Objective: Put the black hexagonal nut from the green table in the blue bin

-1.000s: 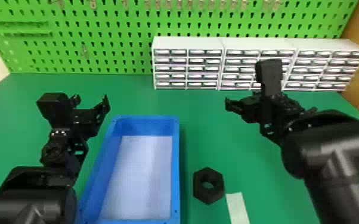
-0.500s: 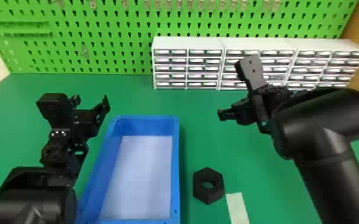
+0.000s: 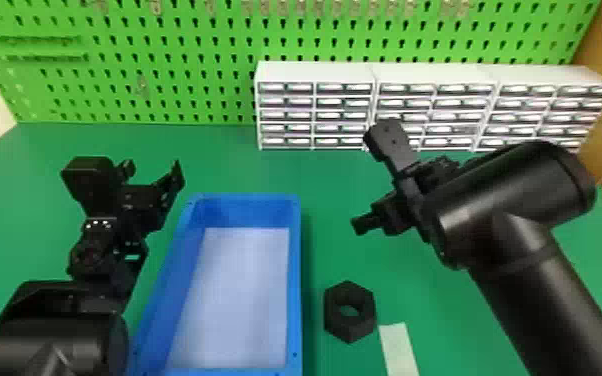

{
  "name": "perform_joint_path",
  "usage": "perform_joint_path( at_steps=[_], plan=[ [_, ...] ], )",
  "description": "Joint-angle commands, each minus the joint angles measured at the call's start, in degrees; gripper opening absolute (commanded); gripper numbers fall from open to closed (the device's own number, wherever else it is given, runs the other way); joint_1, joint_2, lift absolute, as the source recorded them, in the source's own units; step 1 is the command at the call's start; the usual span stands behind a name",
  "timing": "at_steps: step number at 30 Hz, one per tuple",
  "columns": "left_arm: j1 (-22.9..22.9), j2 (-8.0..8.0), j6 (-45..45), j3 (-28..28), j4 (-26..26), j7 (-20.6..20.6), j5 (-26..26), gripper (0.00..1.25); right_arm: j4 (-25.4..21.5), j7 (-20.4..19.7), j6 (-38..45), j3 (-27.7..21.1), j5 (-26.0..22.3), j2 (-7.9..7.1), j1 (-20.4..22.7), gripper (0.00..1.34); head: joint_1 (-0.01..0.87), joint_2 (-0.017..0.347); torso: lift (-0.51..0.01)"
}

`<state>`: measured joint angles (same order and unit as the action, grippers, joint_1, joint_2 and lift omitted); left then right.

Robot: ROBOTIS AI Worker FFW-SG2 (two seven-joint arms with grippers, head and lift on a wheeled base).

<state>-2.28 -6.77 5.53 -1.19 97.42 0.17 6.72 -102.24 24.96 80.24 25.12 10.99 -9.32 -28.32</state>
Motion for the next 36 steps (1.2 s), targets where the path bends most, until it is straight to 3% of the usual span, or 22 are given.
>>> perform_joint_path(
  at_steps=[1,14,24,36],
  plan=[
    [-0.1,0.0,0.0,0.0,0.0,0.0,0.0,0.79,0.7,0.0,1.1,2.6,-1.9,-0.79,-0.5,0.96,0.686,0.052,-0.097],
    [0.0,0.0,0.1,0.0,0.0,0.0,-0.3,0.79,2.0,0.0,2.6,8.5,-6.9,-3.69,-2.0,0.96,0.686,0.052,-0.097],
    [-0.1,-0.09,0.3,0.3,0.0,0.0,-0.7,0.79,2.0,0.0,5.8,11.8,-10.7,-7.03,-4.1,0.96,0.686,0.052,-0.097],
    [-0.2,-0.18,0.5,0.6,0.0,0.0,-0.8,0.79,3.9,0.0,6.4,12.6,-12.2,-7.56,-4.2,0.96,0.686,0.052,-0.097]
  ],
)
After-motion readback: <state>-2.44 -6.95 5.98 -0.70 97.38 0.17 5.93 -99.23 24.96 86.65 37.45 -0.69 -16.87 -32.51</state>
